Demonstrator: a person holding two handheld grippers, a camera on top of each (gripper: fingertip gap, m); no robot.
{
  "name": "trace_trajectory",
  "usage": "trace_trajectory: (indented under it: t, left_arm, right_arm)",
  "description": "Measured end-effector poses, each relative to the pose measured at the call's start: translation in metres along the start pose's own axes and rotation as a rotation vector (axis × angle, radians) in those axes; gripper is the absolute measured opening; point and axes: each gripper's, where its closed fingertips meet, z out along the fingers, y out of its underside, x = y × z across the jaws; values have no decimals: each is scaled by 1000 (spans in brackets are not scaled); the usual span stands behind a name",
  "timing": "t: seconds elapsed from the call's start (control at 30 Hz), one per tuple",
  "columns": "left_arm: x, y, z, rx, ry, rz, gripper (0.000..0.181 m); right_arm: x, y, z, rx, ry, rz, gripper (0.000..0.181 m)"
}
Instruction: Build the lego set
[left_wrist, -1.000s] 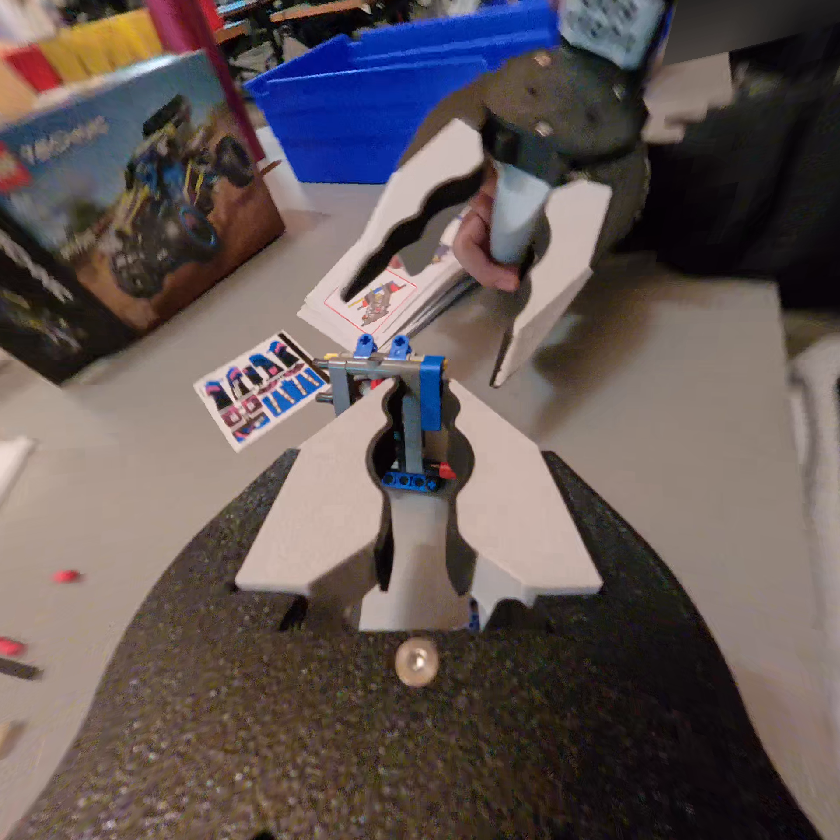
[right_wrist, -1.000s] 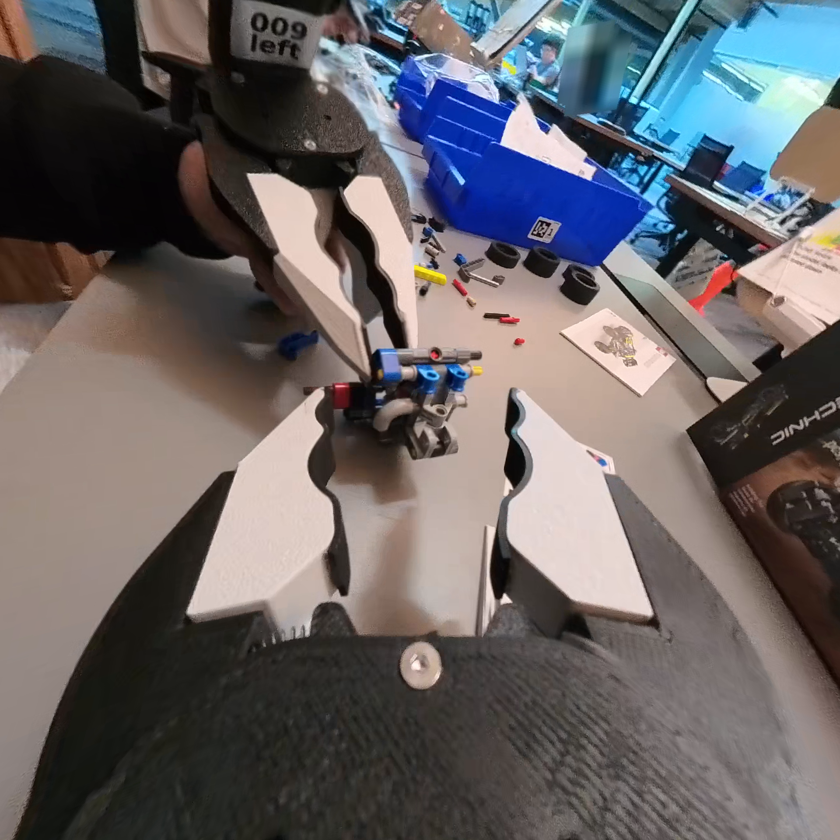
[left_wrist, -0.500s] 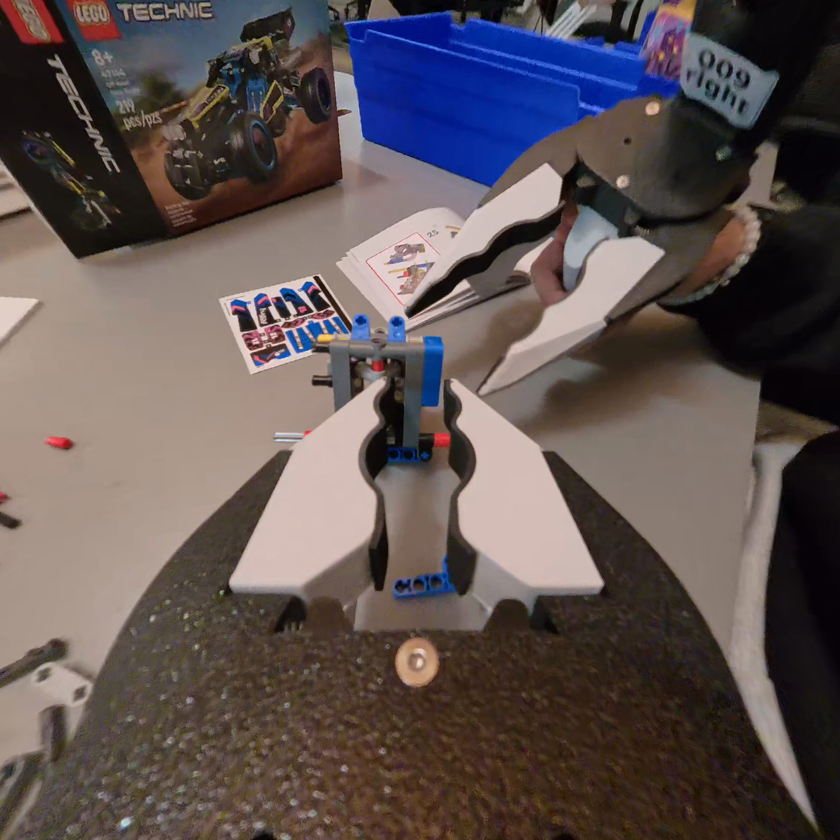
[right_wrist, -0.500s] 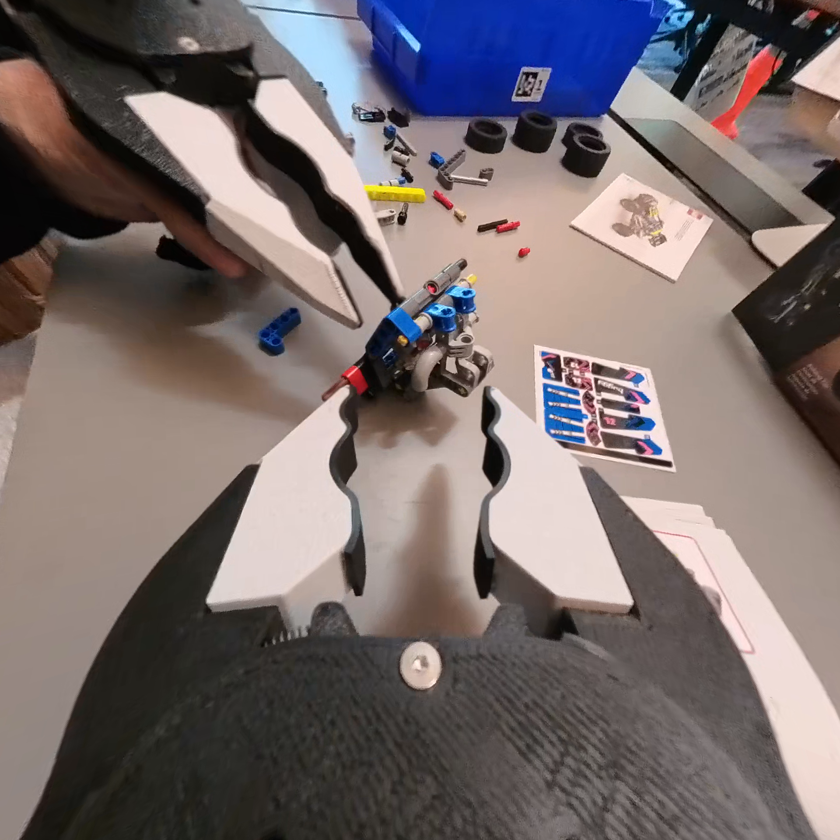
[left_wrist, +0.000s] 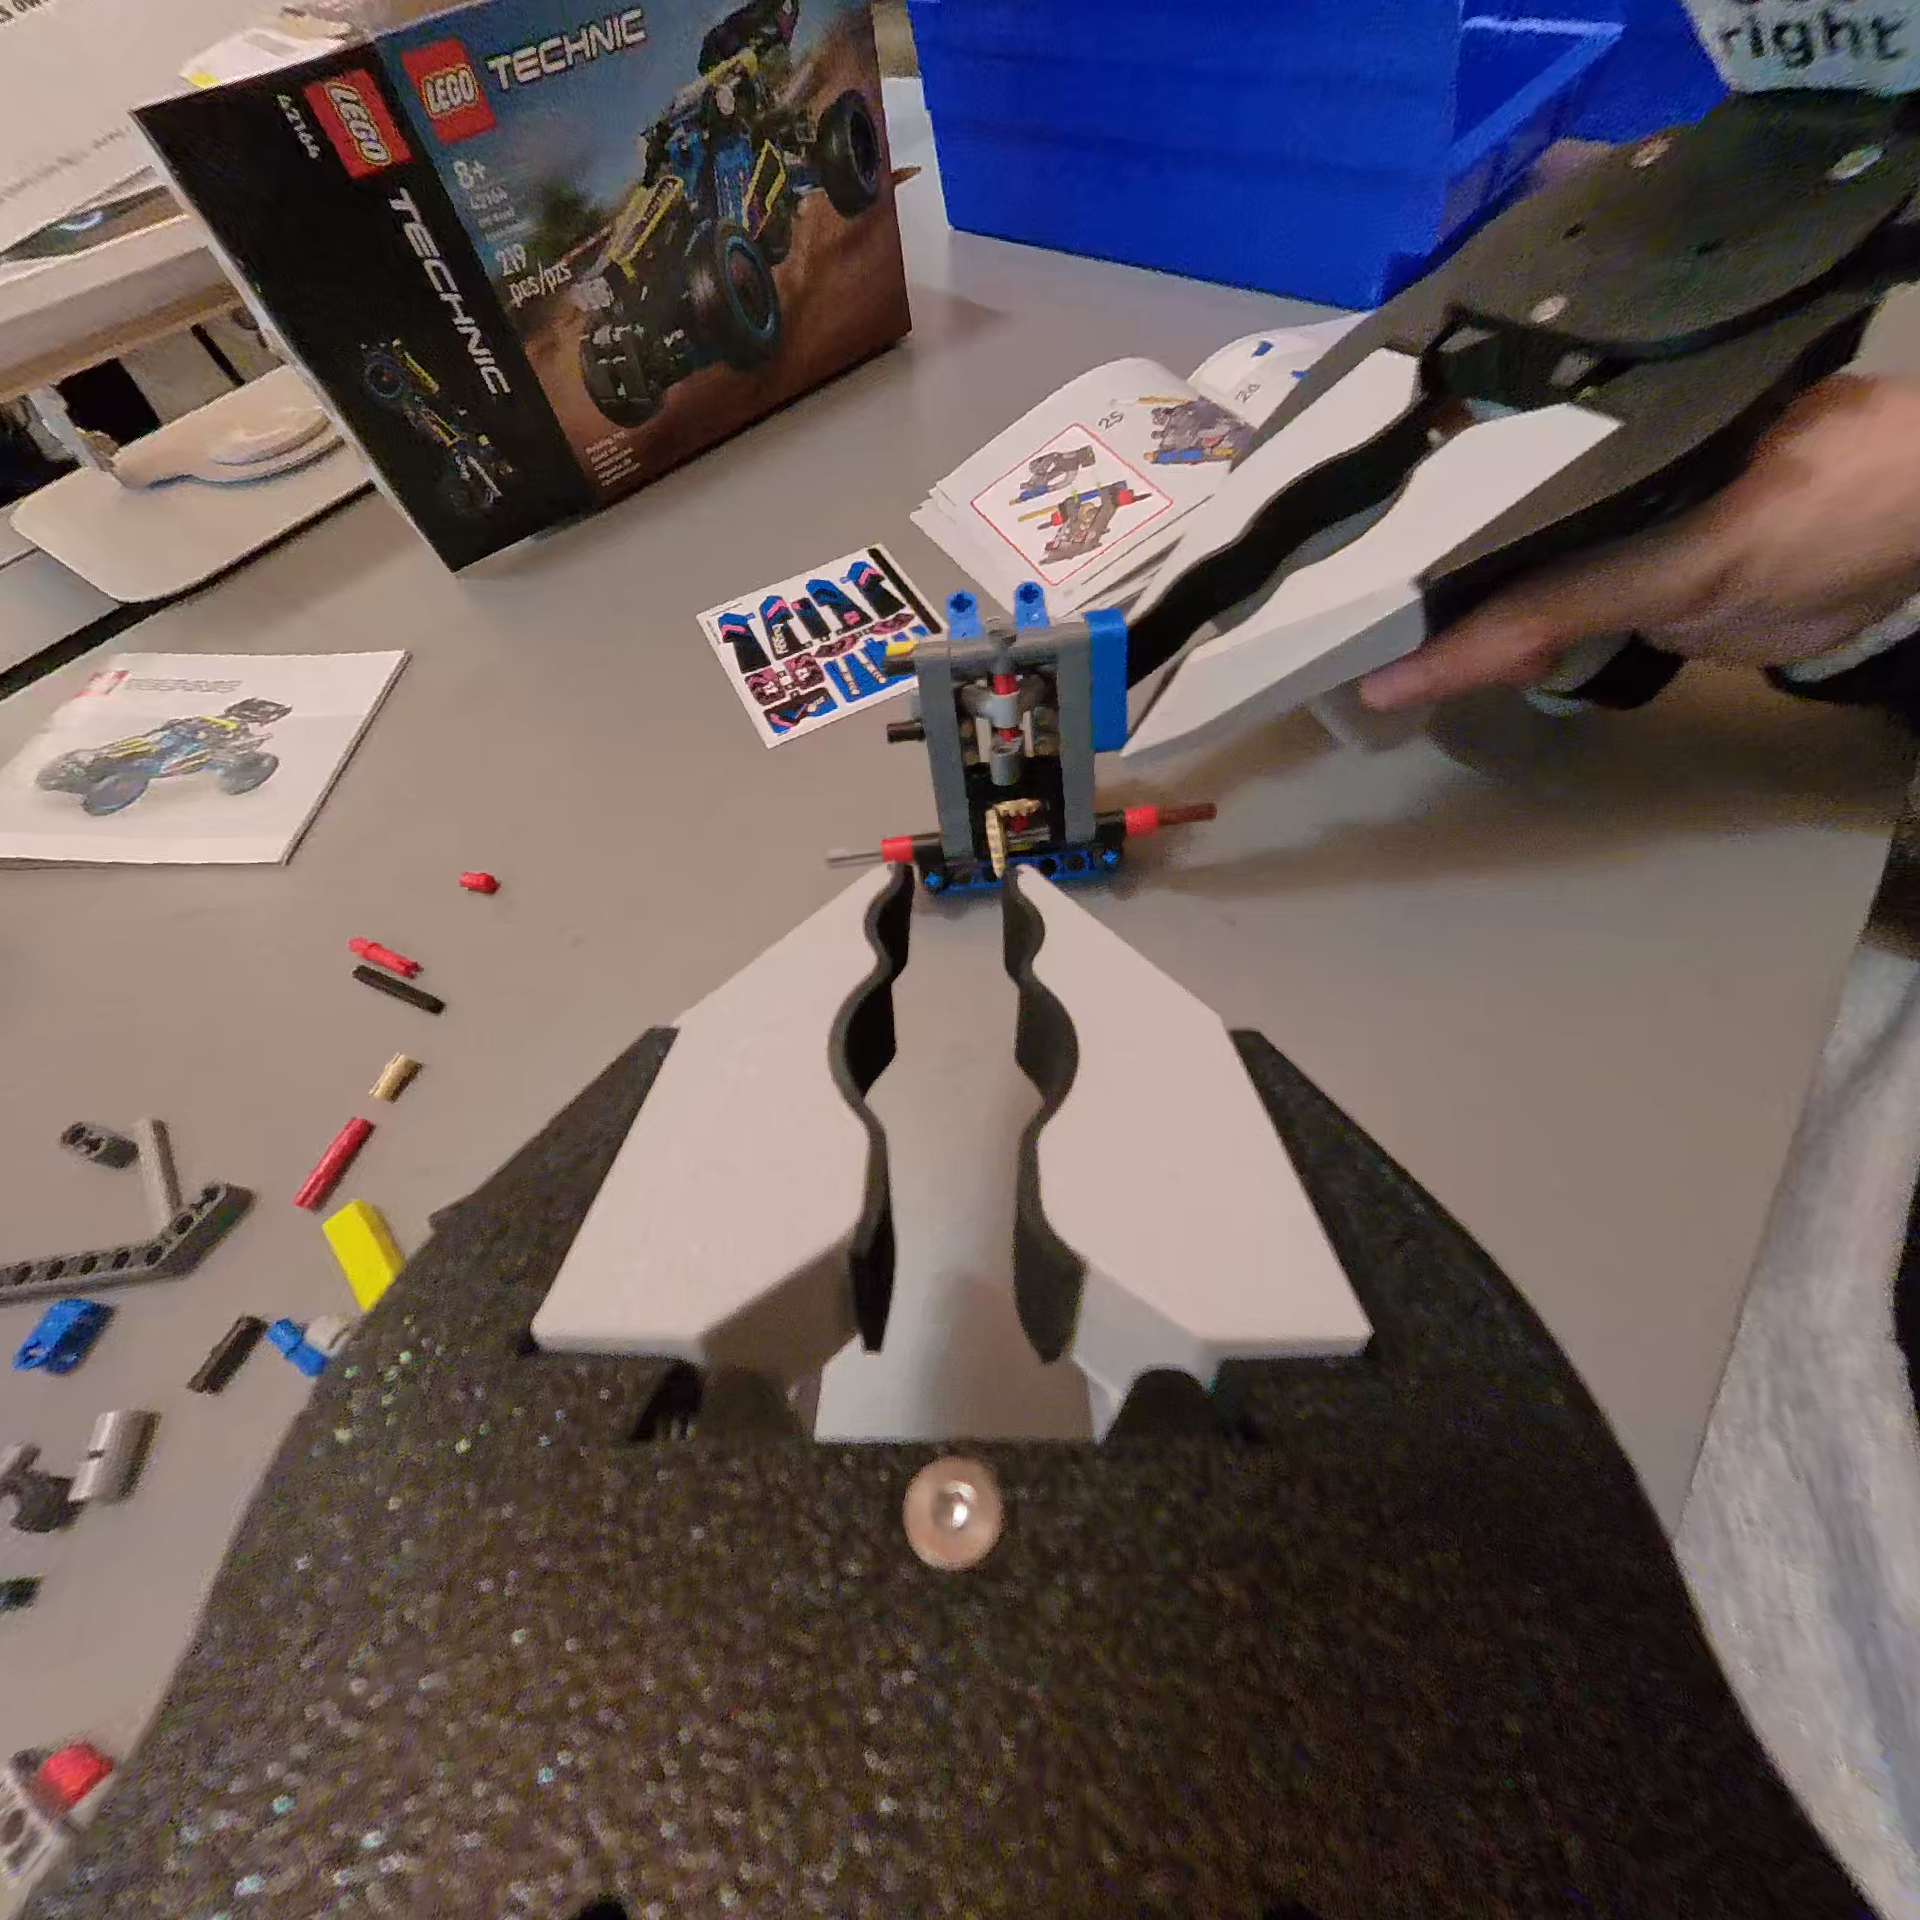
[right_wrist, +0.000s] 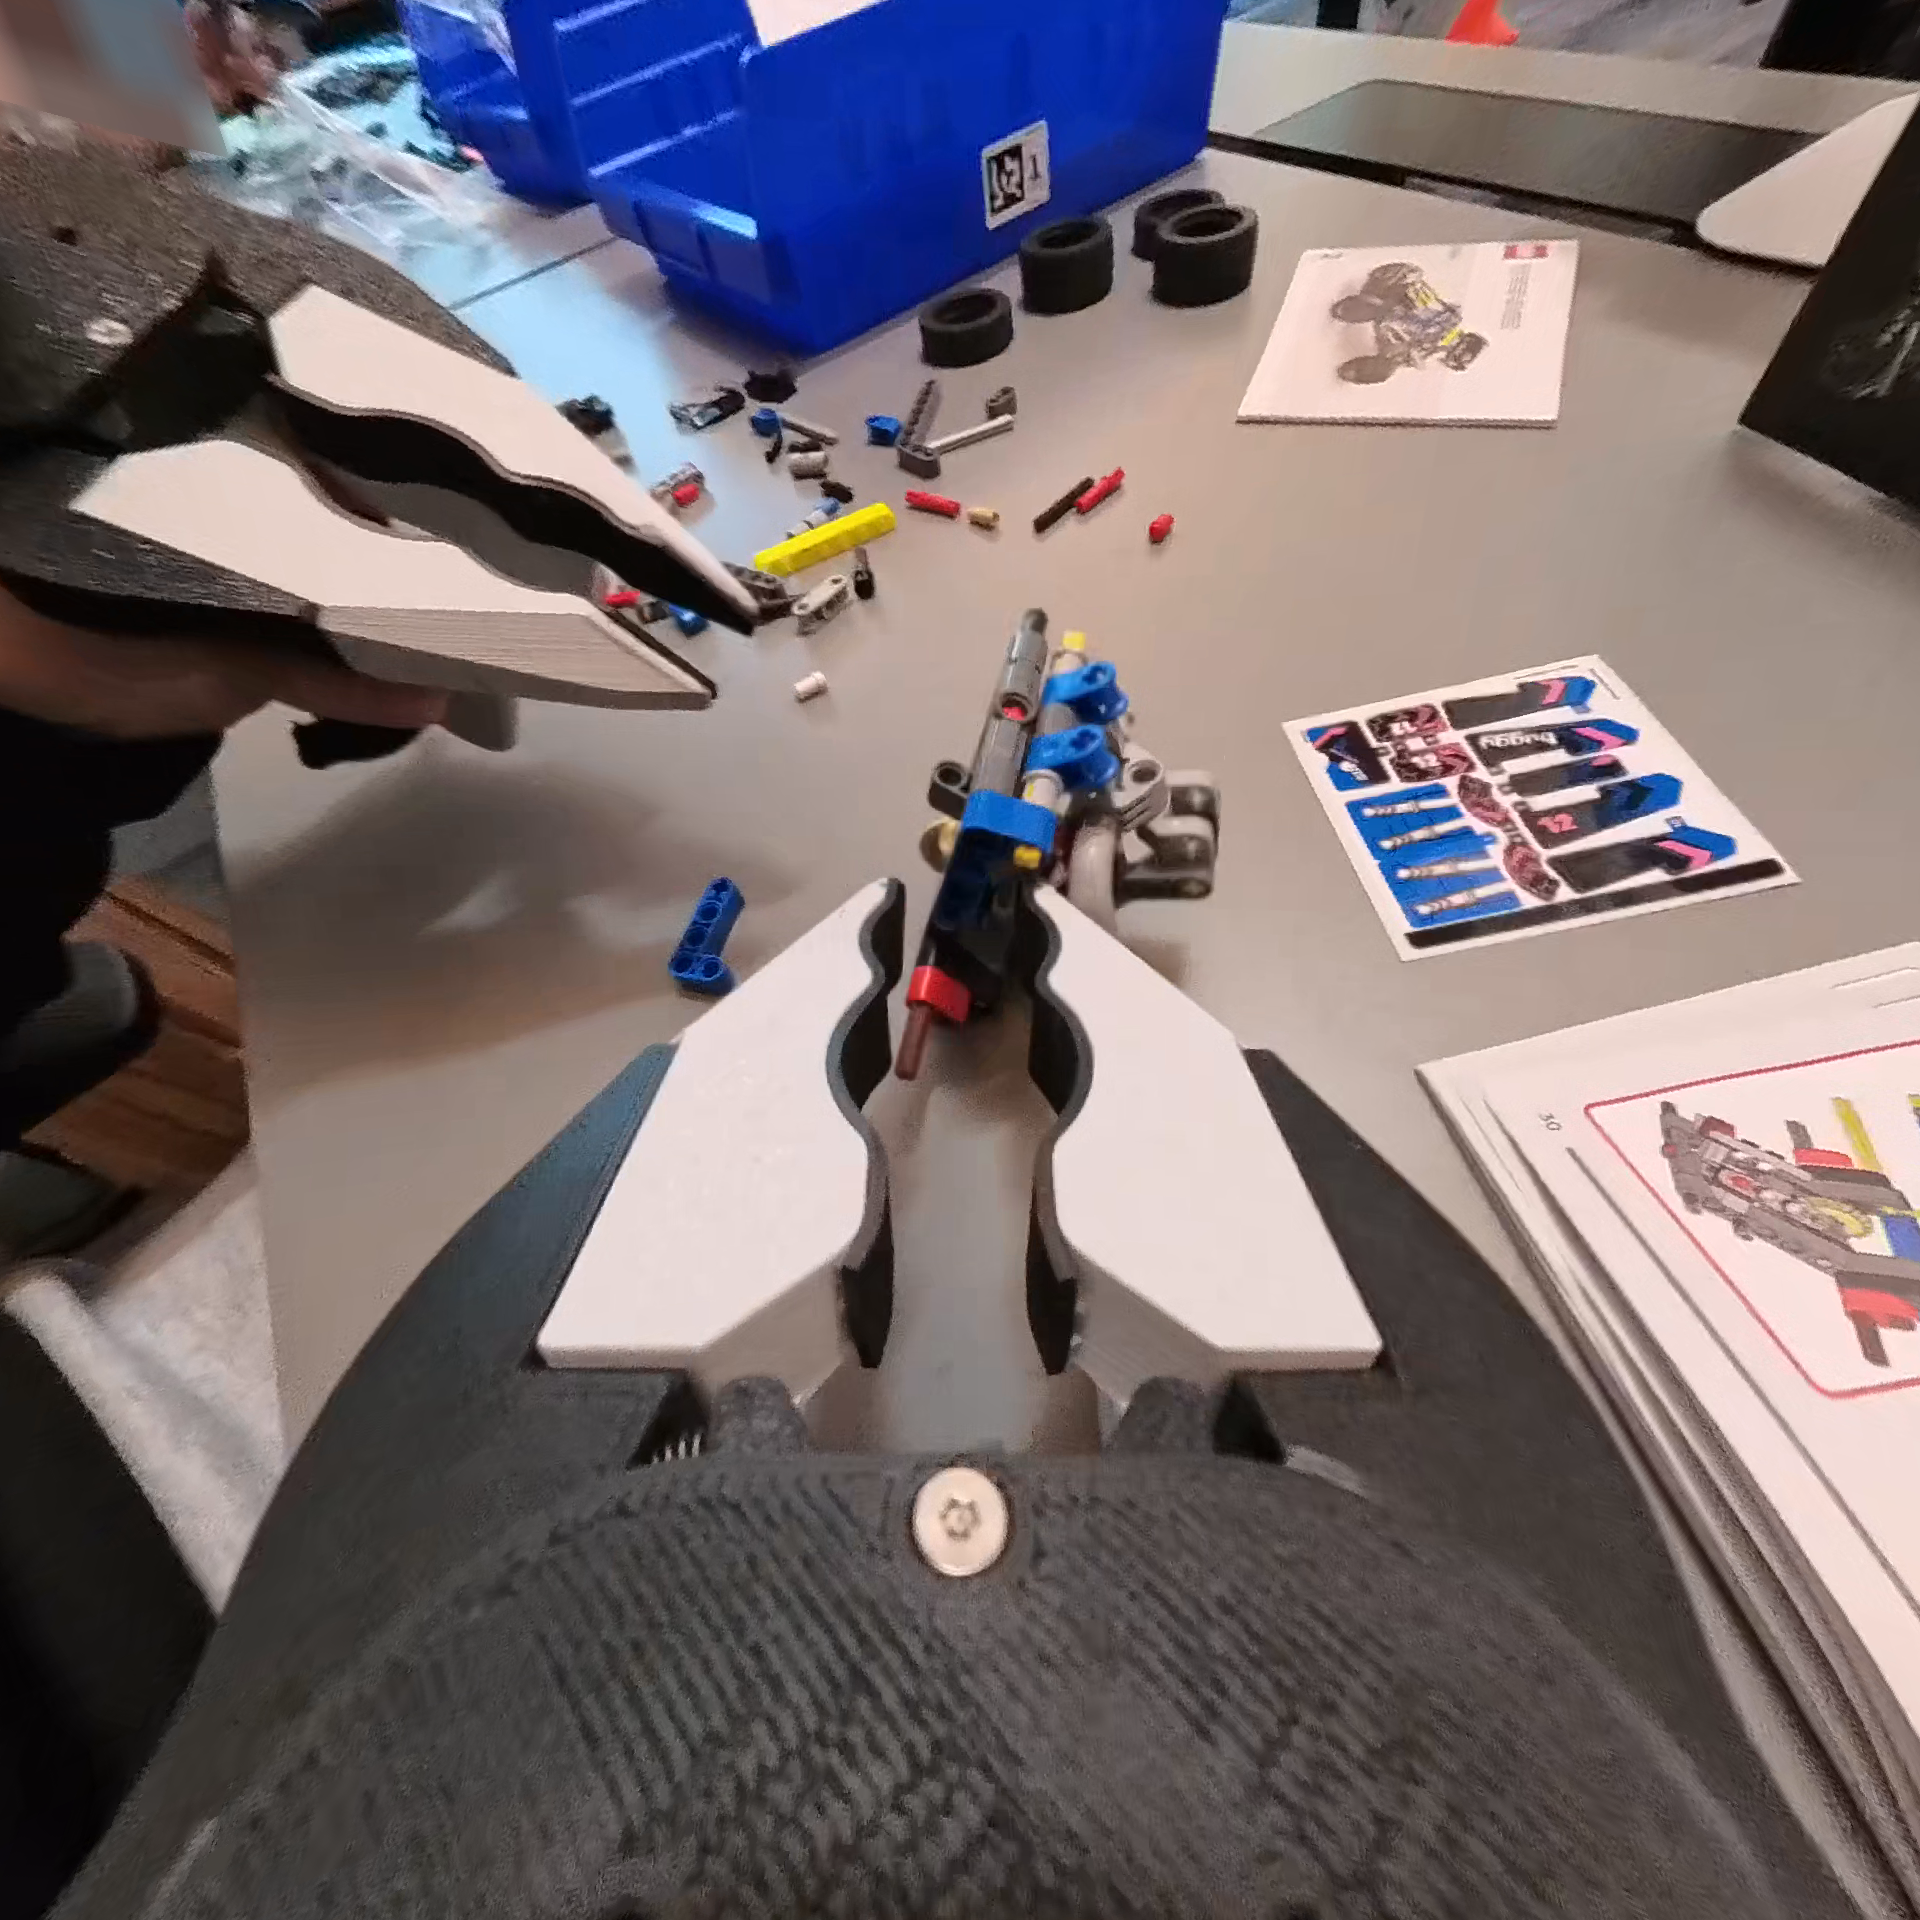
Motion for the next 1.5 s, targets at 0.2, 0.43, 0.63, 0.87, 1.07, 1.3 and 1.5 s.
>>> trace_trajectory:
  t: [0.2, 0.43, 0.63, 0.87, 1.07, 1.3, 1.5]
  left_arm:
    - [1, 4, -1, 7, 12, 7, 13]
    - [2, 15, -6, -33, 26, 35, 12]
    - [36, 53, -14, -182, 262, 212, 14]
    - [44, 54, -4, -226, 356, 264, 24]
    - [47, 56, -8, -257, 374, 337, 24]
    - [45, 60, -5, -259, 390, 470, 23]
    - [45, 64, 2, -249, 503, 447, 24]
  right_arm:
    - [13, -5, 4, 7, 169, -181, 7]
    - [22, 3, -1, -86, 275, -748, 5]
    - [18, 26, -22, -87, 112, -1145, 5]
    - [25, 42, -44, -93, -27, -1287, 10]
    - [39, 57, -67, -216, -20, -1205, 32]
    - [29, 65, -101, -266, 103, -760, 33]
    - [5, 64, -90, -186, 72, -482, 37]
